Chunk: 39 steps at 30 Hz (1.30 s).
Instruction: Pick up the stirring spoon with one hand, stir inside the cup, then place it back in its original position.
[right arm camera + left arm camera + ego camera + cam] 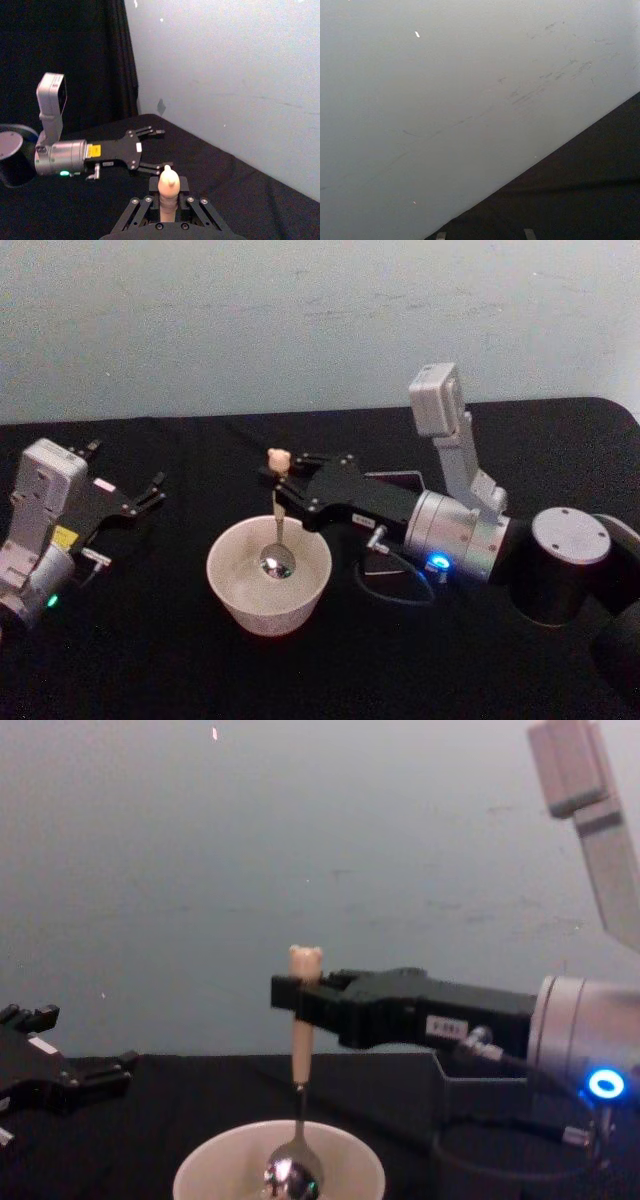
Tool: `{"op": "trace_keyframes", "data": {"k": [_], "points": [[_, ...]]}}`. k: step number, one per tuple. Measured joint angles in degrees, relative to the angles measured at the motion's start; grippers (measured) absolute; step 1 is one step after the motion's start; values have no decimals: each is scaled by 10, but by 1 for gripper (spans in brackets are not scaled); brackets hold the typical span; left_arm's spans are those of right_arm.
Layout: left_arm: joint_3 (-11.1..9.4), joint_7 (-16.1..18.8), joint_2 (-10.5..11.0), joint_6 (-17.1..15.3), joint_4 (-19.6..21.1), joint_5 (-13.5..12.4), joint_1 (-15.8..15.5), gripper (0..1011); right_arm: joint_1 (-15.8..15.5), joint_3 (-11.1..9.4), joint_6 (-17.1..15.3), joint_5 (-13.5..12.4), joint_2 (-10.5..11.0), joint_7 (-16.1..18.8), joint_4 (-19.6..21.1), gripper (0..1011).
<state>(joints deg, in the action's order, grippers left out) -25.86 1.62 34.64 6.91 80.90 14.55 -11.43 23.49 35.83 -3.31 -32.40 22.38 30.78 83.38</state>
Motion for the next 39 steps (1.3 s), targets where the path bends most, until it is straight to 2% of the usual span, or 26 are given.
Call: {"op": "trace_keyframes", "data": {"k": [10, 15, 24, 30, 39], "points": [[0, 0, 0, 0, 0, 0, 0, 1001, 2, 15, 4, 36, -18, 10, -23, 218], [0, 0, 0, 0, 0, 0, 0, 1001, 5, 18, 4, 47, -27, 12, -33, 218], [0, 0, 0, 0, 0, 0, 0, 1001, 17, 23, 9, 71, -54, 13, -68, 218], [0, 0, 0, 0, 0, 0, 0, 1001, 30, 19, 17, 88, -77, 4, -100, 218], [0, 0, 0, 0, 0, 0, 0, 1001, 40, 2, 23, 101, -91, -7, -126, 218]]}}
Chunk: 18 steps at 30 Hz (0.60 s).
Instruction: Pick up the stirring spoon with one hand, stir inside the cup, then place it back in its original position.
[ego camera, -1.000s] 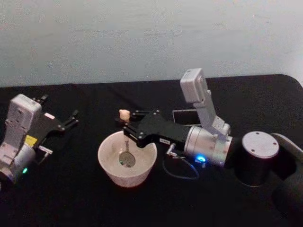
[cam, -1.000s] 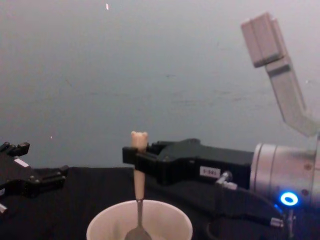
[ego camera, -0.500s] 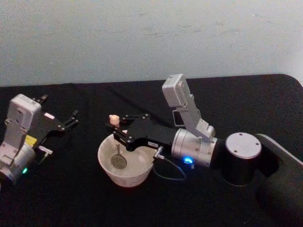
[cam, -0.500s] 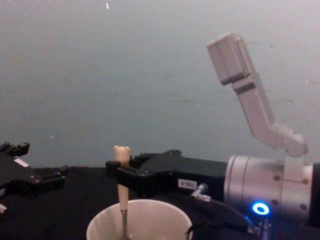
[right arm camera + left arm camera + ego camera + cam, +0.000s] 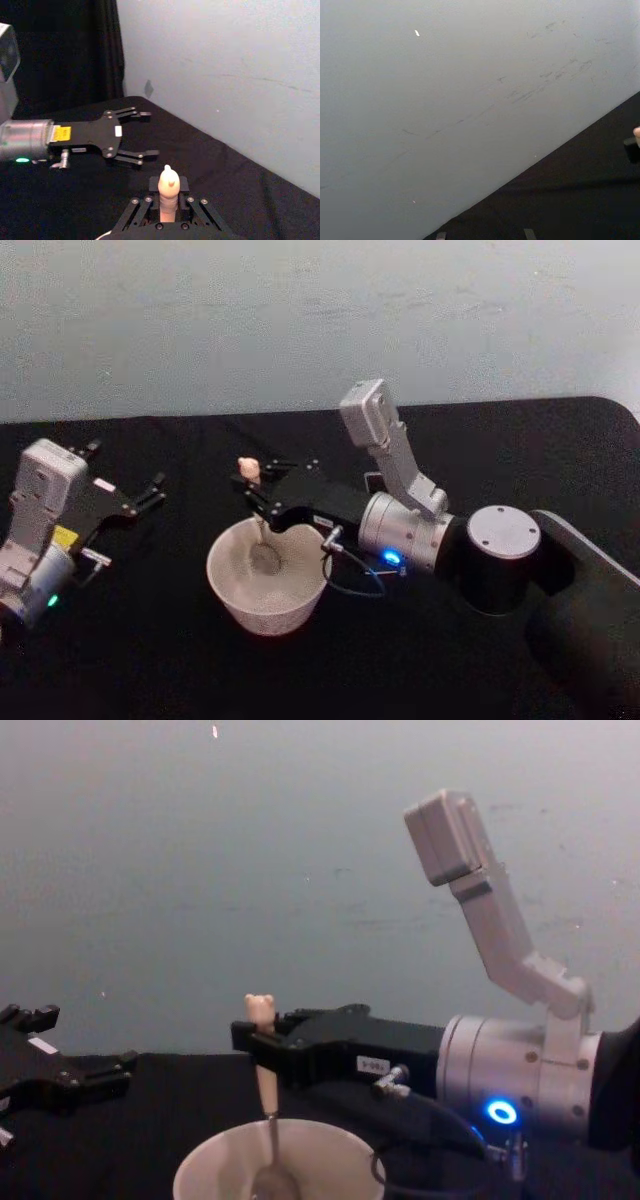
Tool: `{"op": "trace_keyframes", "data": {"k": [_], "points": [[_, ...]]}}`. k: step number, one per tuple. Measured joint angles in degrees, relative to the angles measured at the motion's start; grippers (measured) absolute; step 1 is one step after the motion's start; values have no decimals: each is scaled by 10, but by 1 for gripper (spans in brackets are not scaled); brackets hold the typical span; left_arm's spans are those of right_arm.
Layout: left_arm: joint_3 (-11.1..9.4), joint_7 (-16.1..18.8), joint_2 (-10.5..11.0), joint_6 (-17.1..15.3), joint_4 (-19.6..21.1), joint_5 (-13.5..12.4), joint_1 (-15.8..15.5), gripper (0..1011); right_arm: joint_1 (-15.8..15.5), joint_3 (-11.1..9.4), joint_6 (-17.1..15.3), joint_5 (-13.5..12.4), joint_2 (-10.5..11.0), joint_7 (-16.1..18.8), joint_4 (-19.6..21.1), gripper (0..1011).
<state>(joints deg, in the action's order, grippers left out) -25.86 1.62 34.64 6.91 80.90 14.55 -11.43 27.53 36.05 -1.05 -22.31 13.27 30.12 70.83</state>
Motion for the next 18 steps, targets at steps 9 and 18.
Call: {"op": "trace_keyframes", "data": {"k": [9, 18], "points": [[0, 0, 0, 0, 0, 0, 0, 1001, -8, -18, 1, 4, 11, 1, 12, 218], [0, 0, 0, 0, 0, 0, 0, 1001, -39, -32, -8, -7, 47, 20, 63, 218]]}}
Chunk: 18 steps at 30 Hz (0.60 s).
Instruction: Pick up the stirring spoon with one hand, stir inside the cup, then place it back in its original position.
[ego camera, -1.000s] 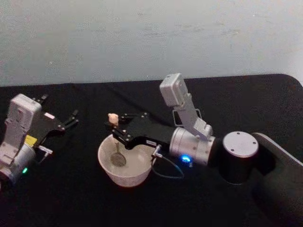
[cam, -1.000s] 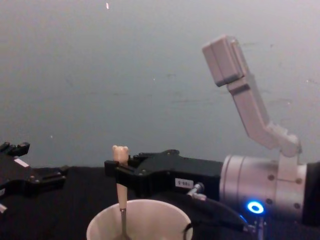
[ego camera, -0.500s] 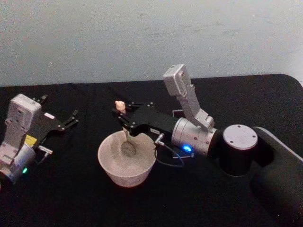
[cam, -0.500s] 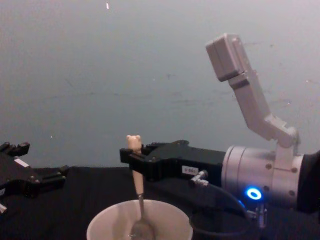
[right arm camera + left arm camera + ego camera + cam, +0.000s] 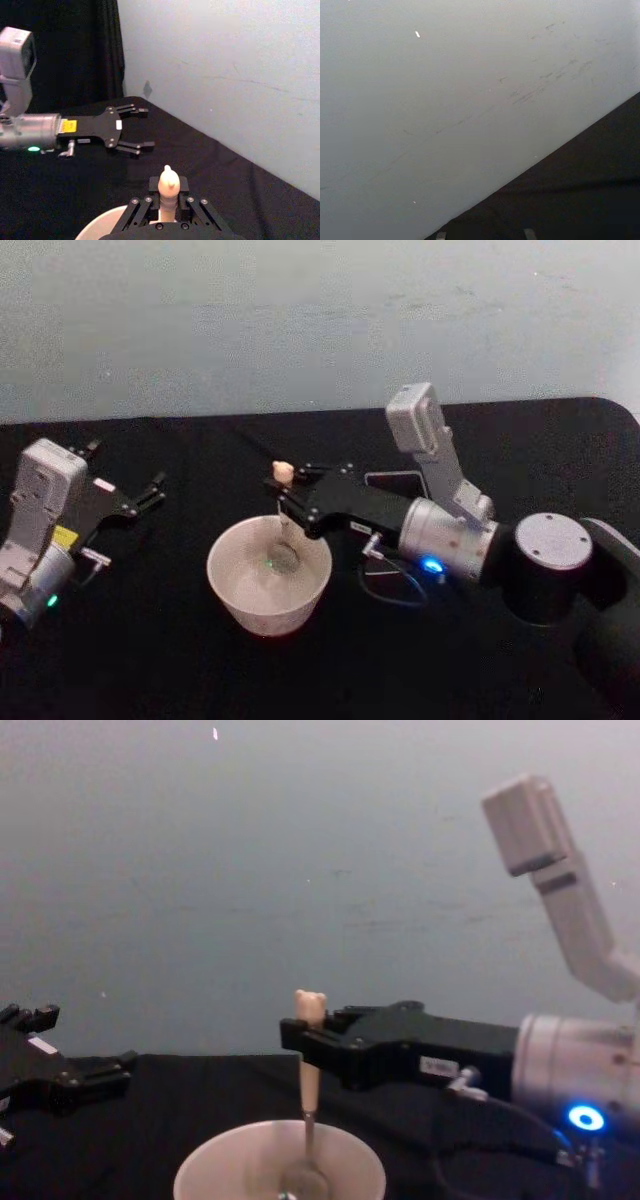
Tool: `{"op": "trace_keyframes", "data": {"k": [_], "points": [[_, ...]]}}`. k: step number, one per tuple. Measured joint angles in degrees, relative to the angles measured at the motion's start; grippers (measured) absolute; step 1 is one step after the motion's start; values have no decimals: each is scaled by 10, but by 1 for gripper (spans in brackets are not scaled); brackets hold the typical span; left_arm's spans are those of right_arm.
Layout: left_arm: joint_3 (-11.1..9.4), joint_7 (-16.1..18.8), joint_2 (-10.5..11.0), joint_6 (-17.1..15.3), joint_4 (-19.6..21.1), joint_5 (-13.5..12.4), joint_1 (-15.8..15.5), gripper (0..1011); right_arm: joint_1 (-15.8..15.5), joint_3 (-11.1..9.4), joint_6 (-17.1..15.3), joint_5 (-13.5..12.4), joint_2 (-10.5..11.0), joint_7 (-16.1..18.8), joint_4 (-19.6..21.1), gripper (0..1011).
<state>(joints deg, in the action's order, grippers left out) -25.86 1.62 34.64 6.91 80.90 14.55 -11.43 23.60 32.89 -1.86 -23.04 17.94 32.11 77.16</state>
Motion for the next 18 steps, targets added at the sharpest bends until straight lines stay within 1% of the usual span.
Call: {"op": "trace_keyframes", "data": {"k": [4, 10, 15, 18], "points": [[0, 0, 0, 0, 0, 0, 0, 1001, -14, -5, -6, -12, 17, 9, 24, 218], [0, 0, 0, 0, 0, 0, 0, 1001, -30, -6, -15, -30, 38, 22, 57, 218], [0, 0, 0, 0, 0, 0, 0, 1001, -39, 1, -20, -42, 53, 32, 79, 218], [0, 0, 0, 0, 0, 0, 0, 1001, -42, 6, -22, -47, 57, 36, 88, 218]]}}
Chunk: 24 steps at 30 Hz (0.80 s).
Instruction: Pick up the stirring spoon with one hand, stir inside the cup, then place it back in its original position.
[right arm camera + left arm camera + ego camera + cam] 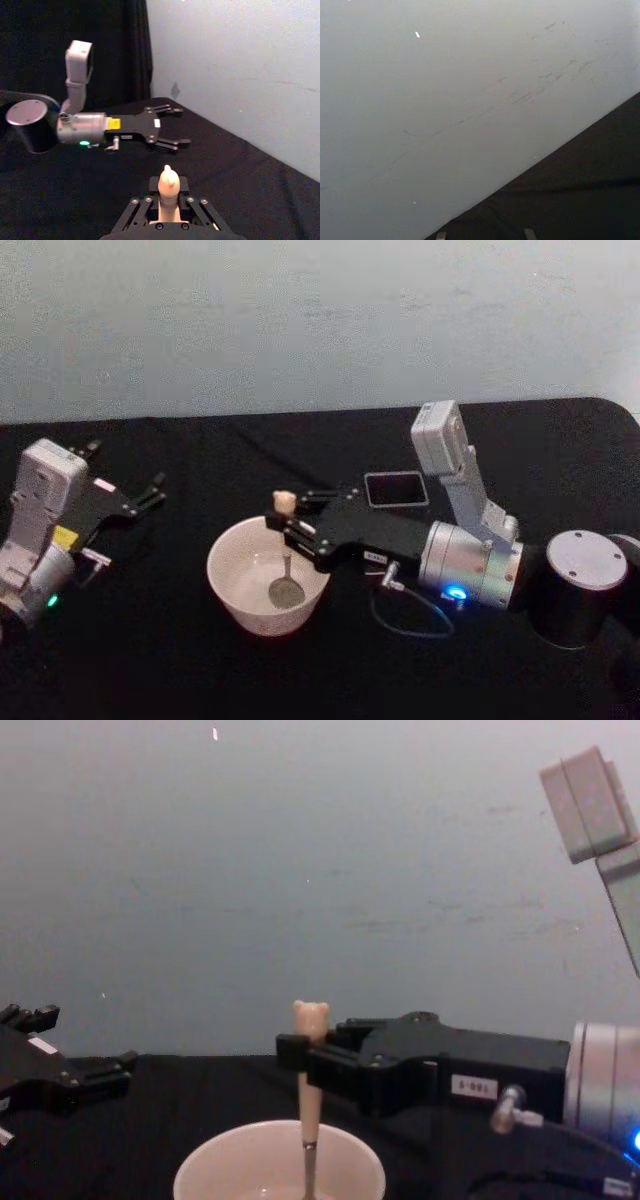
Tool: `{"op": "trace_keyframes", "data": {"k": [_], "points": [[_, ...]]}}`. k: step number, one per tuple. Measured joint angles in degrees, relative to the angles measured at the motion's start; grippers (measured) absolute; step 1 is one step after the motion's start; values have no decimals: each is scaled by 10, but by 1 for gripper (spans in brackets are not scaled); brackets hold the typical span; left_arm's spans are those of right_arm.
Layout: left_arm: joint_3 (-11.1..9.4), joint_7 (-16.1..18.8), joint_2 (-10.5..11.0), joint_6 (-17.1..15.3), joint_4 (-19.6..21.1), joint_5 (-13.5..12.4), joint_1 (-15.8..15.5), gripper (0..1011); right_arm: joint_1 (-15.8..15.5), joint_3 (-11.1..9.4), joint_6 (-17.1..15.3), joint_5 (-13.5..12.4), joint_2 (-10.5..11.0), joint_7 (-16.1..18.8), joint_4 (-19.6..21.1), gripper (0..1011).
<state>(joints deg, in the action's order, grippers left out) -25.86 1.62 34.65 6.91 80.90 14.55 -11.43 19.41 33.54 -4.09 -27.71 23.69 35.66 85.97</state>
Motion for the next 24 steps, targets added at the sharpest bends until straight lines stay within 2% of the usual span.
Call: {"op": "trace_keyframes", "data": {"k": [6, 12, 24], "points": [[0, 0, 0, 0, 0, 0, 0, 1001, 0, 13, -1, -4, 1, 2, 7, 221], [0, 0, 0, 0, 0, 0, 0, 1001, 7, 26, -1, -5, -10, -1, 5, 218], [0, 0, 0, 0, 0, 0, 0, 1001, 42, 39, 5, 12, -57, -30, -52, 218]]}}
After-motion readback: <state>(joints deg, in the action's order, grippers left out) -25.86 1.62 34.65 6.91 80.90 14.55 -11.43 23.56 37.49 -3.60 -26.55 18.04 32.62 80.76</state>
